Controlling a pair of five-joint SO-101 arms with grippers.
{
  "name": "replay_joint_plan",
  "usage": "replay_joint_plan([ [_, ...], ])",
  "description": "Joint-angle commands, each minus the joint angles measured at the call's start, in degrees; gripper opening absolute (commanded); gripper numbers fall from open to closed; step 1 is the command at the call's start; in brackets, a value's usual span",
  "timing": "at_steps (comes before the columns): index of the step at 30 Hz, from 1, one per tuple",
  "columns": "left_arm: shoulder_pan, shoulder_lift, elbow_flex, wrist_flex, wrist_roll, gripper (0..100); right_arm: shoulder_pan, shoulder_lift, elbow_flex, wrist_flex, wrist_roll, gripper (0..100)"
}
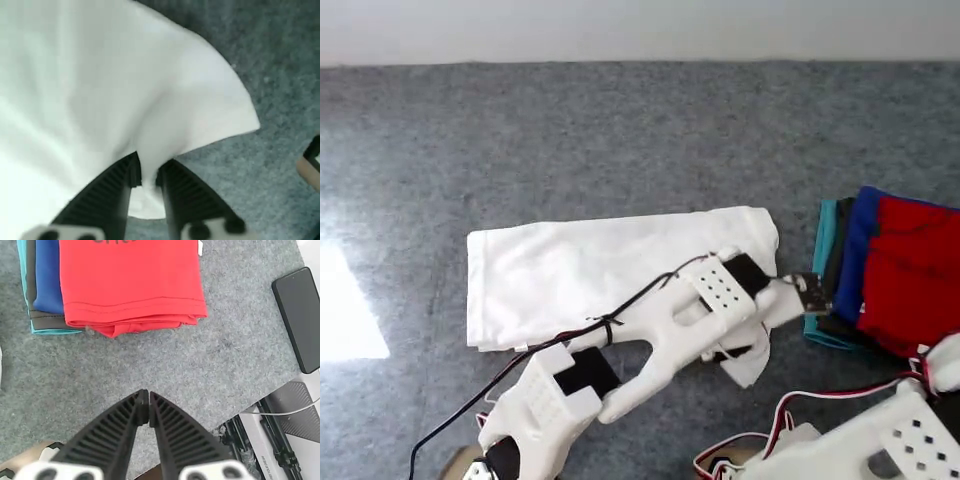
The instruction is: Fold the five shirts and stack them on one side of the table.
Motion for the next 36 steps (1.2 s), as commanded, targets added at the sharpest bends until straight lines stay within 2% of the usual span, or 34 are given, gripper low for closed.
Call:
replay_joint_plan([
  [1,-2.64,-0.62,-4.53,0.44,0.26,1,0.48,-0.57,-0.26,2.24,0.44,1.2],
  [8,-8.35,0.0,-9.54,-0.09,0.53,1,0.48,-0.57,-0.26,2.24,0.44,1.2],
  [17,-9.14,-0.53,-10.42,-1.32,0.53,1,0.48,-0.57,-0.26,2.24,0.44,1.2],
  [24,-14.15,-0.62,-12.35,-1.93,0.7,2,0.48,-0.57,-0.26,2.24,0.44,1.2],
  [31,-19.87,-0.09,-15.6,-1.41,1.58,17,0.48,-0.57,-0.26,2.24,0.44,1.2],
  [36,-22.07,0.09,-15.43,-2.81,1.76,18,0.48,-0.57,-0.26,2.24,0.44,1.2],
])
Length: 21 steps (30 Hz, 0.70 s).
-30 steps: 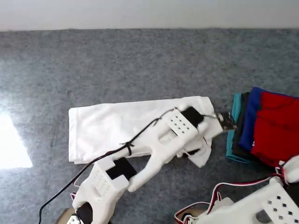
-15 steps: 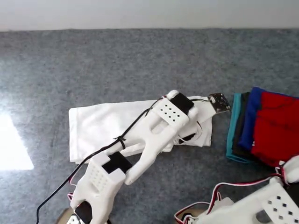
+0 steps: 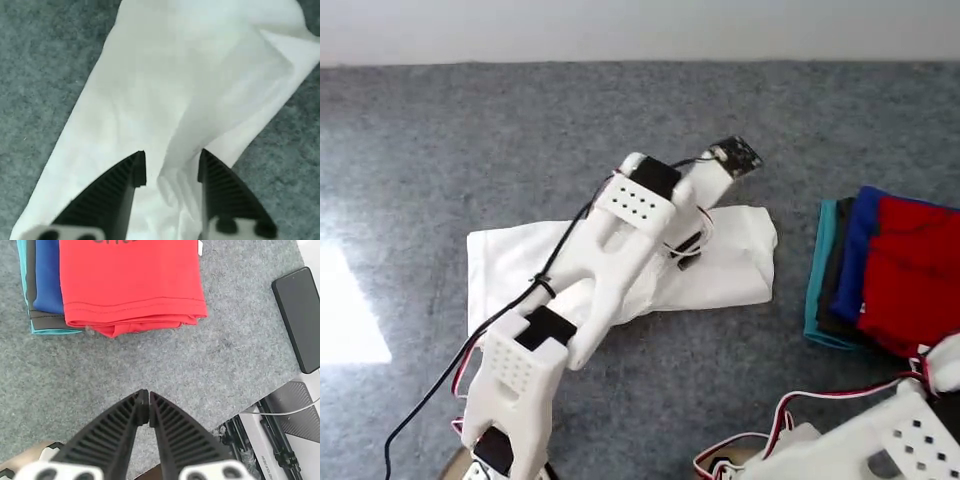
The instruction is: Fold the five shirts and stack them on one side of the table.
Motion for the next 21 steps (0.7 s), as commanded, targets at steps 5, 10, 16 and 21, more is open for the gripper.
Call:
replay_joint_plan([
  [5,-3.16,3.25,-2.51,-1.41,0.79,18,0.48,-0.57,-0.18,2.24,0.44,1.2],
  [10,-6.77,8.0,-2.42,-1.41,1.05,18,0.48,-0.57,-0.18,2.33,0.44,1.2],
  [16,-6.51,3.78,-2.42,3.25,1.49,18,0.4,-0.57,-0.18,2.33,0.44,1.2],
  [21,-5.27,-2.55,-2.42,6.07,4.57,17,0.13,-0.57,-0.18,2.24,0.7,1.2],
])
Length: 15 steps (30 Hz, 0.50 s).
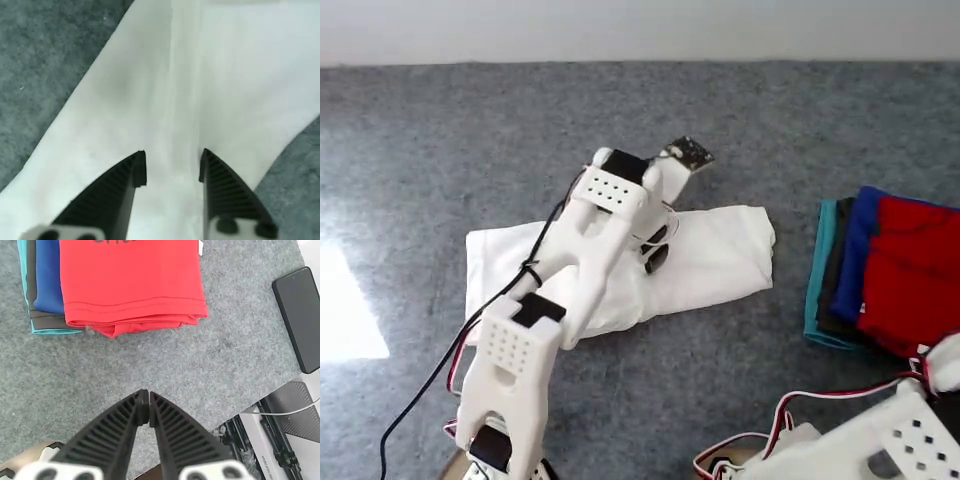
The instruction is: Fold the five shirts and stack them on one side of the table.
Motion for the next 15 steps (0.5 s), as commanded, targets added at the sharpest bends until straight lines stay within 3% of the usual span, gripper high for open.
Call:
replay_joint_plan([
  [1,1.67,-7.12,-1.89,2.64,1.32,17,0.13,-0.57,-0.18,2.15,0.7,1.2],
  [9,3.87,-10.55,-0.84,6.59,3.78,17,0.13,-0.57,-0.18,2.07,0.97,1.2],
  [15,2.99,-6.33,3.56,4.57,3.78,17,0.13,-0.57,-0.18,2.07,5.8,1.2],
])
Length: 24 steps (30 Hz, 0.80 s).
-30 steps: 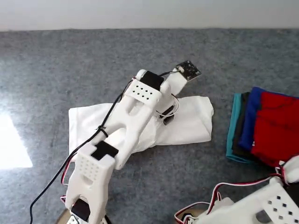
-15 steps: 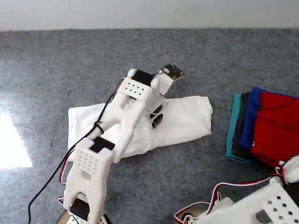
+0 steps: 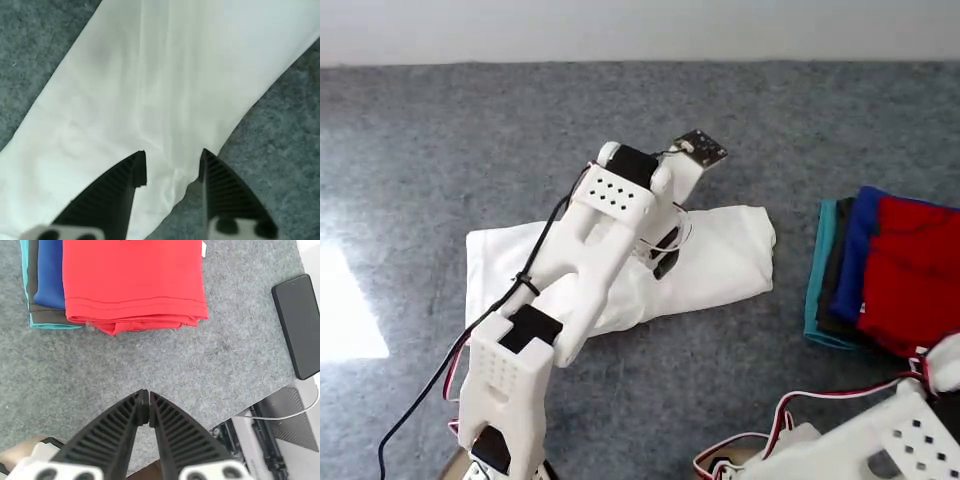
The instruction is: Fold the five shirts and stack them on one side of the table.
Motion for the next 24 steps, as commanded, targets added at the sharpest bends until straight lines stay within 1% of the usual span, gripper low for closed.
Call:
replay_joint_plan([
  [1,-0.53,1.41,0.75,-1.14,0.7,17,0.31,-0.57,-0.18,2.07,2.02,1.2],
  [5,-0.88,6.77,0.66,-2.99,2.73,17,0.48,-0.57,-0.18,2.07,2.11,1.2],
  [7,-0.88,7.3,0.31,-2.73,2.81,16,0.48,-0.57,-0.18,2.07,2.11,1.1],
  [10,-0.53,5.27,-3.3,-0.18,2.81,12,0.57,-0.57,-0.18,2.07,2.11,1.1],
  [15,-1.14,-1.41,-7.69,2.73,2.9,12,0.57,-0.57,-0.18,2.07,2.11,1.1],
  [20,-2.46,-11.08,-2.15,2.81,3.08,16,0.57,-0.57,-0.18,2.07,2.11,1.0],
  [22,-4.84,-14.59,1.19,2.81,4.84,16,0.57,-0.57,-0.18,2.07,2.11,1.0],
  [24,-8.62,-18.2,5.76,2.81,5.54,18,0.57,-0.57,-0.18,2.07,2.11,1.0],
])
